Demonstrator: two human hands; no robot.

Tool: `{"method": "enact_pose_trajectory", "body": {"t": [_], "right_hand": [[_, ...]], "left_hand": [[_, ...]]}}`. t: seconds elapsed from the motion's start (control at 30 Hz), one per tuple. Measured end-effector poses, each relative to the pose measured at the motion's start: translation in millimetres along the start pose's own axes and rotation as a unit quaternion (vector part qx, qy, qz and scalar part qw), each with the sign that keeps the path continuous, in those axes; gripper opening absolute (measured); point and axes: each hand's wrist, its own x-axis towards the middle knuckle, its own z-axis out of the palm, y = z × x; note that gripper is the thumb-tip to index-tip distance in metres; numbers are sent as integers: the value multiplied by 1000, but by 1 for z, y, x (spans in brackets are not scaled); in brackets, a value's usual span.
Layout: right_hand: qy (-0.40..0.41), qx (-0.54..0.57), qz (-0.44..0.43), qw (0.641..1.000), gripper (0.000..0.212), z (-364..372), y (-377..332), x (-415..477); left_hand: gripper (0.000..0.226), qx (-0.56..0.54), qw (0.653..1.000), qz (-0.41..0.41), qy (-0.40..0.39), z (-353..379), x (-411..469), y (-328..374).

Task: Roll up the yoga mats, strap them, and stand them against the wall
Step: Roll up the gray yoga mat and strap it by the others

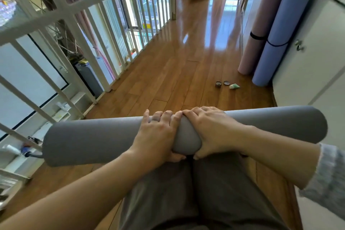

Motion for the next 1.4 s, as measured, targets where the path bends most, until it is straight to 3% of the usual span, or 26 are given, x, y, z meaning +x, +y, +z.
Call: {"method": "enact_pose_trajectory", "body": {"t": [0.07,0.17,0.3,0.37,0.43,0.6,0.7,0.9,1.07,1.27,1.4], "right_hand": [[3,-8,3,1000,111,2,2,0],[86,-128,8,988,122,25,-3,-8],[173,-108,28,979,115,44,-5,-2],[179,-91,36,979,110,38,-2,4],[149,-80,39,985,109,28,0,6],[103,-66,25,992,108,15,5,14],[101,-81,35,991,107,20,0,16],[123,-64,13,990,93,-7,-4,-4],[185,-75,-9,980,90,-27,-15,-41],[37,-23,-9,999,95,10,-29,-48],[23,-21,-5,1000,101,12,-24,-41]], "left_hand": [[107,-12,1000,9,13,0,8,-7],[105,-50,999,16,-13,-9,17,-15],[103,-99,992,23,-75,-18,35,-24],[103,-116,989,27,-89,-21,40,-30],[103,-117,991,26,-63,-20,37,-32],[109,44,999,0,27,4,13,-22],[102,26,998,-4,58,10,14,-25],[99,49,994,14,92,-18,-1,-17],[105,64,982,41,172,-35,-30,-10],[103,30,999,28,-9,-9,-44,15],[106,8,999,31,-25,-6,-35,11]]}}
